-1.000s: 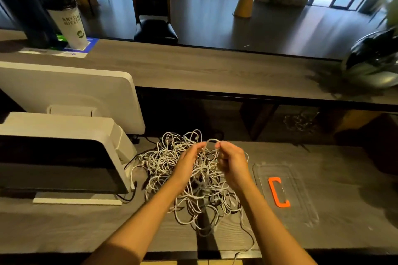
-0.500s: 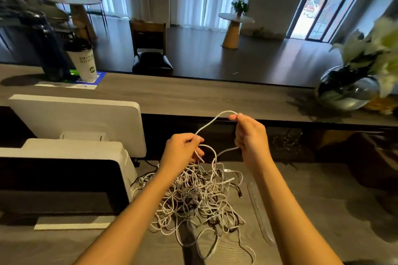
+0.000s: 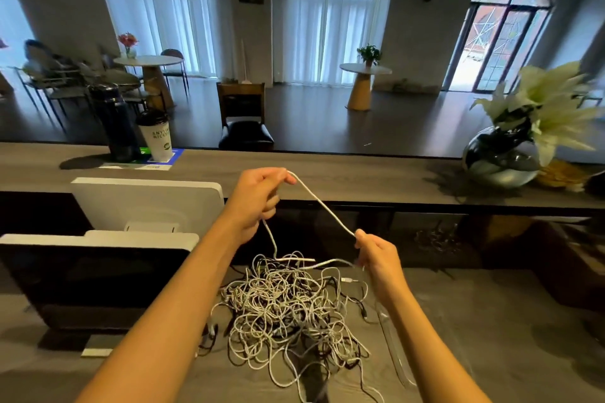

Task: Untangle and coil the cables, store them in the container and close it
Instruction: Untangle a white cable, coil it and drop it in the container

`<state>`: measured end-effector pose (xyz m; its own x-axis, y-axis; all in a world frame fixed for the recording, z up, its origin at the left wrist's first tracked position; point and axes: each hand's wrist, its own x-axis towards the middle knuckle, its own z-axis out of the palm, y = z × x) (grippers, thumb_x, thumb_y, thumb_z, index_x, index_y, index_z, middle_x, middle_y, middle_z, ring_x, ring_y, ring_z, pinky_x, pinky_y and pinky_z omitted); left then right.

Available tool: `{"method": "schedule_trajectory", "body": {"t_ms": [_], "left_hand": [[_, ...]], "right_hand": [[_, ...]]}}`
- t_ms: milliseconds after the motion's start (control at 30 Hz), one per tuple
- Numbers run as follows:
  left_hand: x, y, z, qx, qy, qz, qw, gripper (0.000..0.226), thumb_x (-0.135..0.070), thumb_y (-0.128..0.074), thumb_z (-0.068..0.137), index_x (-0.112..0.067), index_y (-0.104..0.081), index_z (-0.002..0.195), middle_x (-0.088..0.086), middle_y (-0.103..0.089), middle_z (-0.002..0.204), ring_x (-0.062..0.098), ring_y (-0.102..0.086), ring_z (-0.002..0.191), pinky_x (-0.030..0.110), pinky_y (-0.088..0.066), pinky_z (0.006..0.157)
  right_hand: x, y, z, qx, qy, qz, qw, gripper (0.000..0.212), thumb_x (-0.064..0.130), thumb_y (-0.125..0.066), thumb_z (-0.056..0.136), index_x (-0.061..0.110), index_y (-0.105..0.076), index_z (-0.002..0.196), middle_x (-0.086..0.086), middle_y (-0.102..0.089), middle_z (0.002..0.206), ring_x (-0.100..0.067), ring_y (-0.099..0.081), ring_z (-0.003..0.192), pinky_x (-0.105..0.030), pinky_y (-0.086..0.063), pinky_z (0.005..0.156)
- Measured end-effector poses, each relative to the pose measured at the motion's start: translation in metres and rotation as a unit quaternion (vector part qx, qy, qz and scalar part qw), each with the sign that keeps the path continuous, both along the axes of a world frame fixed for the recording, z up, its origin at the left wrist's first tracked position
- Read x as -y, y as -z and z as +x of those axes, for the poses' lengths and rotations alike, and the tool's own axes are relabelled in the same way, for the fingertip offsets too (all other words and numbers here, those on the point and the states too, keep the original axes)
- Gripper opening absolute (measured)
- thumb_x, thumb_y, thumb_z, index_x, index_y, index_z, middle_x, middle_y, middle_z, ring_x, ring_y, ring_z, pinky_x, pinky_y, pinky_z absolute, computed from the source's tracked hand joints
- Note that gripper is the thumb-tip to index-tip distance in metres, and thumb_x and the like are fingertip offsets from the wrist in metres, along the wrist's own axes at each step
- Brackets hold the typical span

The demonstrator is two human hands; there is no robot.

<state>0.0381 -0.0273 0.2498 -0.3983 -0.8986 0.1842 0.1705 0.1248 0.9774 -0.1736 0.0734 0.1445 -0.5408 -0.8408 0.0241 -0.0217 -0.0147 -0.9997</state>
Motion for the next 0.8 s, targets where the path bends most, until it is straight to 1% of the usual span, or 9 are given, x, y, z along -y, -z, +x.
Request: {"method": "schedule_trajectory", "body": {"t_ms": [100,267,367,467,533,600,667,700,800], "left_hand": [[-0.006,-0.026,0.000,-0.080,-0.029,0.039,0.996,0.030,-0.018,-0.046,0.105,-0.006,-0.066,0.086,-0.009,-0.024,0.049,0.002,-0.018,0.035,0.015,-0.014,0.034],[-0.016,-0.049,-0.006,-0.090,-0.073,0.010,0.993,0.030,-0.021,-0.049,0.104,-0.007,-0.067,0.085,-0.008,-0.025,0.048,0.003,-0.018,0.036,0.018,-0.011,0.038],[-0.015,-0.051,-0.013,0.020,-0.126,-0.065,0.990,0.032,-0.020,-0.047,0.104,-0.015,-0.070,0.082,-0.009,-0.028,0.047,0.005,-0.021,0.038,0.019,-0.015,0.039],[-0.013,-0.037,-0.019,0.127,-0.135,-0.070,0.980,0.038,-0.023,-0.041,0.106,-0.017,-0.071,0.083,-0.002,-0.040,0.053,0.011,-0.035,0.048,0.025,-0.029,0.048],[-0.014,-0.025,-0.022,0.135,-0.093,-0.022,0.986,0.043,-0.031,-0.033,0.109,-0.010,-0.070,0.101,0.005,-0.057,0.067,0.017,-0.053,0.062,0.027,-0.041,0.060],[-0.018,-0.015,-0.026,0.140,-0.061,0.015,0.988,0.050,-0.042,-0.030,0.108,-0.007,-0.063,0.119,0.012,-0.067,0.099,0.023,-0.064,0.089,0.033,-0.050,0.082],[-0.025,-0.006,-0.030,0.204,-0.093,-0.042,0.974,0.054,-0.050,-0.031,0.105,-0.009,-0.057,0.129,0.012,-0.058,0.133,0.024,-0.055,0.123,0.038,-0.039,0.110],[-0.033,-0.004,-0.031,0.223,-0.128,-0.098,0.961,0.049,-0.045,-0.031,0.106,-0.010,-0.057,0.129,0.009,-0.053,0.137,0.020,-0.048,0.130,0.030,-0.031,0.114],[-0.066,-0.004,-0.033,0.154,-0.173,-0.220,0.948,0.032,-0.033,-0.034,0.108,-0.018,-0.062,0.105,-0.001,-0.062,0.113,0.005,-0.056,0.104,0.009,-0.036,0.088]], "right_hand": [[-0.016,0.011,-0.002,0.051,-0.051,-0.001,0.997,0.035,0.023,-0.057,0.099,0.010,-0.057,0.066,0.000,-0.035,0.054,-0.013,-0.031,0.051,-0.025,-0.030,0.049],[-0.029,0.001,-0.008,0.037,-0.114,-0.012,0.993,0.028,0.021,-0.059,0.097,0.009,-0.064,0.072,0.002,-0.030,0.054,-0.011,-0.024,0.050,-0.025,-0.018,0.048],[-0.027,-0.024,-0.013,0.040,-0.093,-0.028,0.994,0.028,0.023,-0.060,0.096,0.015,-0.066,0.070,0.005,-0.028,0.051,-0.009,-0.021,0.046,-0.022,-0.014,0.043],[-0.023,-0.064,-0.011,0.132,-0.118,-0.087,0.980,0.029,0.025,-0.058,0.096,0.018,-0.060,0.069,0.007,-0.026,0.050,-0.006,-0.019,0.042,-0.020,-0.012,0.040],[-0.019,-0.097,-0.005,0.188,-0.127,-0.107,0.968,0.030,0.025,-0.056,0.098,0.018,-0.058,0.070,0.007,-0.025,0.051,-0.006,-0.019,0.043,-0.022,-0.013,0.042],[-0.014,-0.125,0.002,0.223,-0.138,-0.115,0.958,0.028,0.027,-0.057,0.098,0.017,-0.059,0.072,0.009,-0.025,0.050,-0.005,-0.018,0.041,-0.020,-0.013,0.040],[-0.006,-0.143,0.010,0.245,-0.161,-0.127,0.948,0.028,0.028,-0.058,0.098,0.016,-0.060,0.072,0.010,-0.025,0.047,-0.004,-0.018,0.038,-0.018,-0.014,0.036],[-0.003,-0.149,0.014,0.244,-0.169,-0.130,0.946,0.030,0.028,-0.058,0.098,0.016,-0.061,0.071,0.010,-0.025,0.046,-0.004,-0.018,0.037,-0.018,-0.014,0.035],[0.005,-0.157,0.027,0.224,-0.168,-0.128,0.951,0.030,0.028,-0.059,0.098,0.015,-0.061,0.071,0.010,-0.024,0.046,-0.005,-0.018,0.039,-0.019,-0.015,0.037]]}}
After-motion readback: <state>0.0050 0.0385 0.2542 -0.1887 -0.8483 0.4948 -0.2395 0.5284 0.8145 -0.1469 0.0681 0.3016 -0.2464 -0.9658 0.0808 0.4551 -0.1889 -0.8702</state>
